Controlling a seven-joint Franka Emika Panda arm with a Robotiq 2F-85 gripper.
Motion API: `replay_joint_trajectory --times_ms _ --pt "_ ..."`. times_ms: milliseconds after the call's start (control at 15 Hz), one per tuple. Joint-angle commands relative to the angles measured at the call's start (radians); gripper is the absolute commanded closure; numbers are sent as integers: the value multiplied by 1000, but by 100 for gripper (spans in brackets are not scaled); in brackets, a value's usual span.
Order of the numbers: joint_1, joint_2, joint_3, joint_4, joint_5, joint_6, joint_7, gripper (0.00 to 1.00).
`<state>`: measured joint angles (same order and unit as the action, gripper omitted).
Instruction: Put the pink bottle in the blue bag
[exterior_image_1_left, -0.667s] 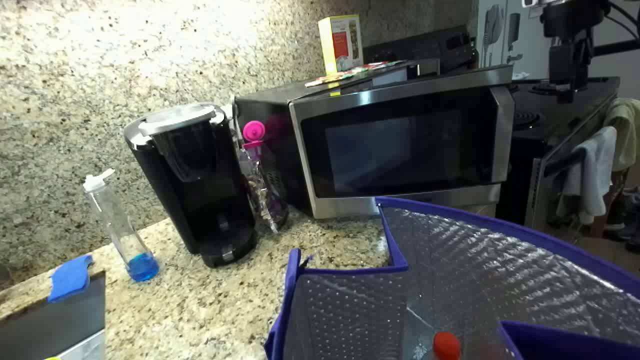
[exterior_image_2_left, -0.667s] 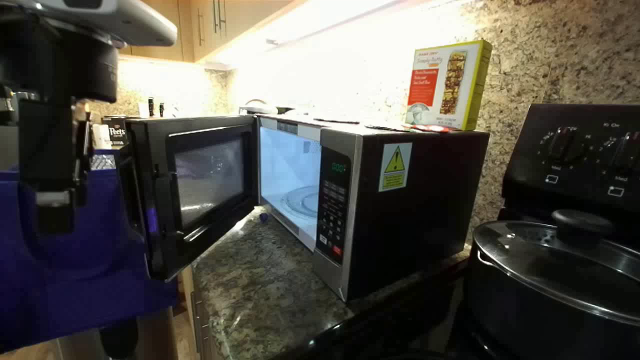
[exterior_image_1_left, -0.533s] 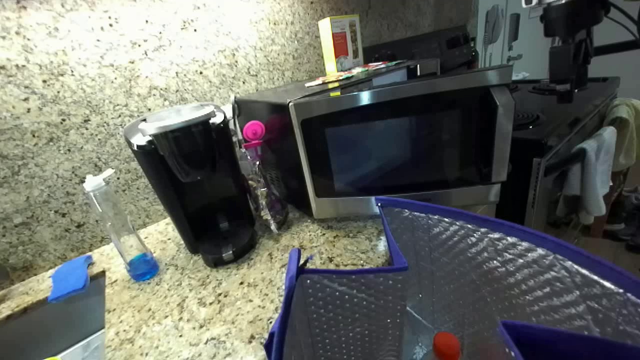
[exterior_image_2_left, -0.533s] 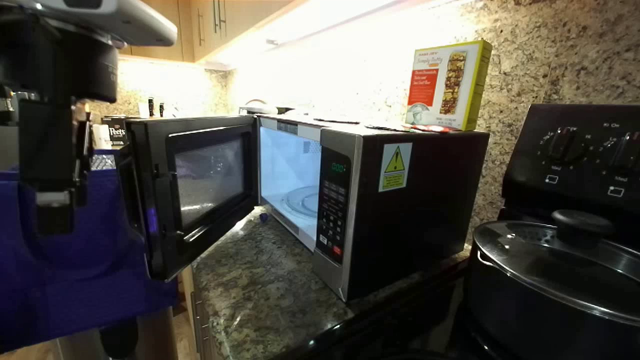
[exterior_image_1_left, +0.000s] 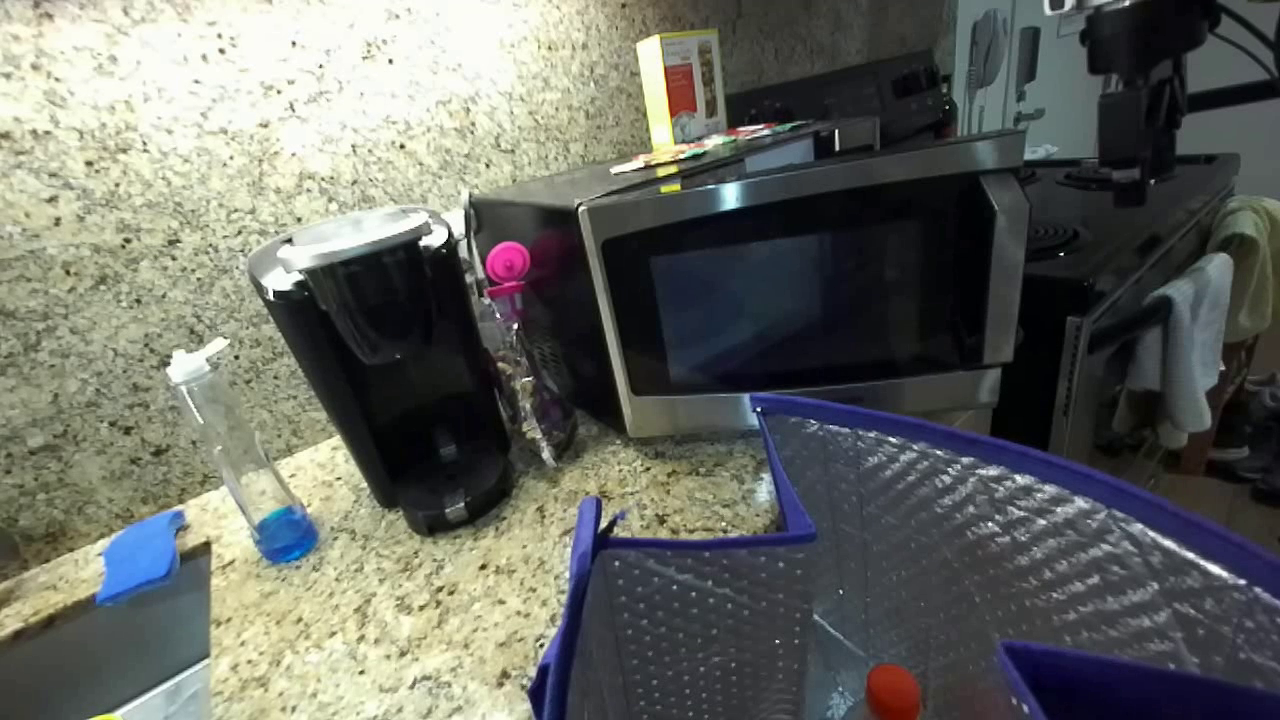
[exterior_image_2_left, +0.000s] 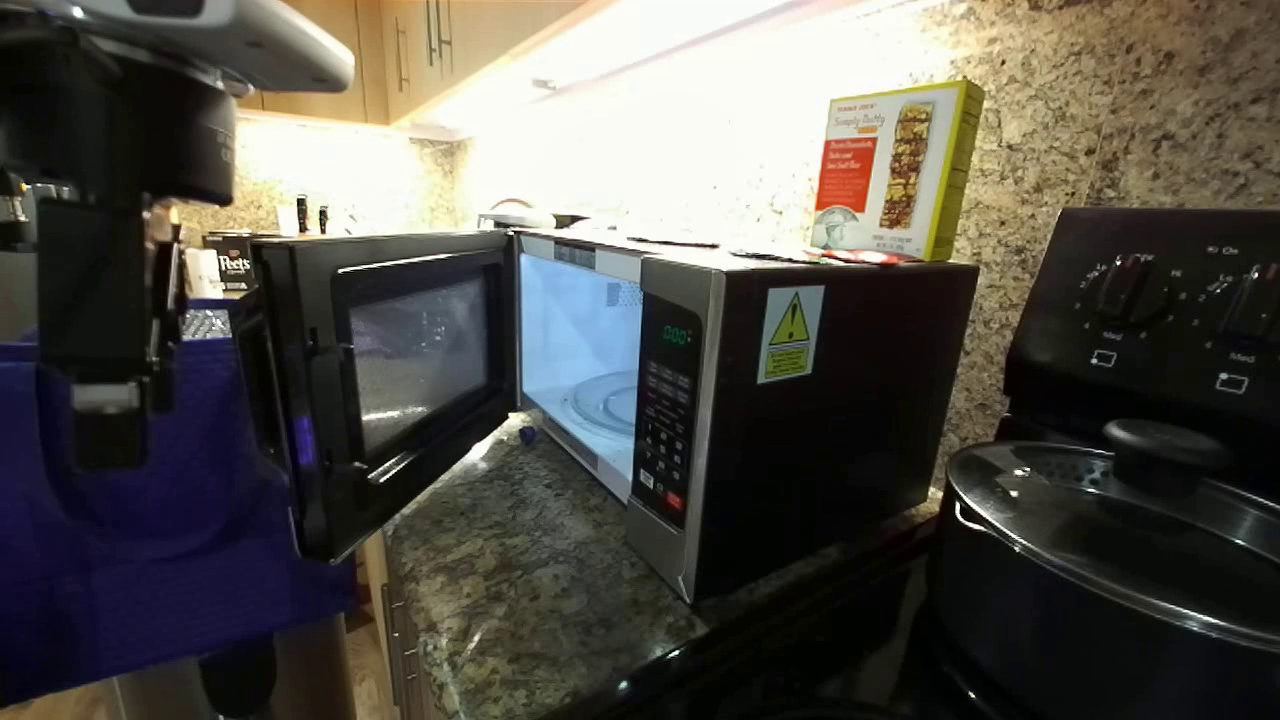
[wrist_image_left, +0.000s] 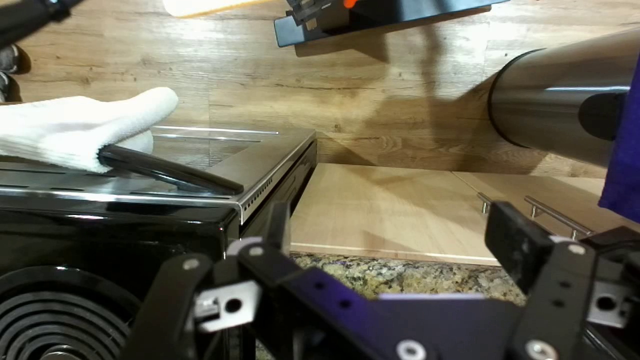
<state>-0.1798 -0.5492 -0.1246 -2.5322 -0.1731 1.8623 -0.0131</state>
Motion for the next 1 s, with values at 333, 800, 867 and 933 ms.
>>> replay_joint_trajectory --times_ms 333,800,867,933 --pt "7 -43 68 41 0 -35 156 0" --pt "68 9 357 350 -120 -202 414 0" --pt "82 32 396 405 -145 -234 434 0" --pt "99 73 437 467 -176 -259 440 0"
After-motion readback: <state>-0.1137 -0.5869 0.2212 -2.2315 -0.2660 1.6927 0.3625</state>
